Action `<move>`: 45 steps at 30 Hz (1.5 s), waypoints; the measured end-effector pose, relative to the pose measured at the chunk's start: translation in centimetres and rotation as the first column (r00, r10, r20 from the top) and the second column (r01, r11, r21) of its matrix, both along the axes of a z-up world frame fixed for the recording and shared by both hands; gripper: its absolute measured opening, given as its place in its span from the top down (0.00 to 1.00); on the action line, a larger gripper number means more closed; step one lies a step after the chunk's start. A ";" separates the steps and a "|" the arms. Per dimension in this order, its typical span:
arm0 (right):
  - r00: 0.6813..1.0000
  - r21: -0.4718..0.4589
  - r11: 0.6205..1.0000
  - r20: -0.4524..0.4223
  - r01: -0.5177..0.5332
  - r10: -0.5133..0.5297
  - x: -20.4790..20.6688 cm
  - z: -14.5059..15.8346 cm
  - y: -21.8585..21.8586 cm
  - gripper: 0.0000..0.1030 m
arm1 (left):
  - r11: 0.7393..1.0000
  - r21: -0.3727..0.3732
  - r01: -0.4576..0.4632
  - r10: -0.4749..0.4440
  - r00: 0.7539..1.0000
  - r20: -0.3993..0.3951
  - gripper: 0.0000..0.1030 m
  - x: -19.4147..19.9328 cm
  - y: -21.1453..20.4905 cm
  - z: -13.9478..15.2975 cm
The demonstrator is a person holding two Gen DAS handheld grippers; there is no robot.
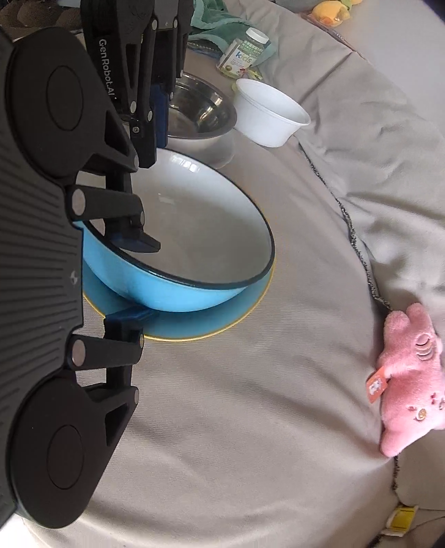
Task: Organize plates and bowls
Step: 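Carry the blue enamel bowl over the yellow-rimmed bowl with both grippers, then lower the blue bowl into the yellow-rimmed bowl and open both grippers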
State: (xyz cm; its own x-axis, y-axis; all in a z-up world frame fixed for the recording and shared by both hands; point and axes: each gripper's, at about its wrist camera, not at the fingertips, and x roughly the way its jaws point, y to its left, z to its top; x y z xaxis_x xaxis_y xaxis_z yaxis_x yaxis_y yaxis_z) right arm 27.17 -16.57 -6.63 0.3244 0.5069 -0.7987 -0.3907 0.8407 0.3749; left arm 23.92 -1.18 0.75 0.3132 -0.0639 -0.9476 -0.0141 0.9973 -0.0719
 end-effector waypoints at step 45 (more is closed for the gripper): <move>0.998 0.091 0.994 -0.010 0.062 -0.061 0.7 -0.1 -4.6 0.64 | 0.997 0.058 -0.058 0.052 0.994 0.097 0.72 2.4 0.4 -0.9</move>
State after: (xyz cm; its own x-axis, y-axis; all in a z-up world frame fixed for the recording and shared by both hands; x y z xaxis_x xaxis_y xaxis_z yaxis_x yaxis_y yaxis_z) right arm 27.90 -21.21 -6.73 0.3516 0.5567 -0.7526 -0.3364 0.8254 0.4534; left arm 26.32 -0.75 -0.17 0.4034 0.0129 -0.9149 -0.0652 0.9978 -0.0147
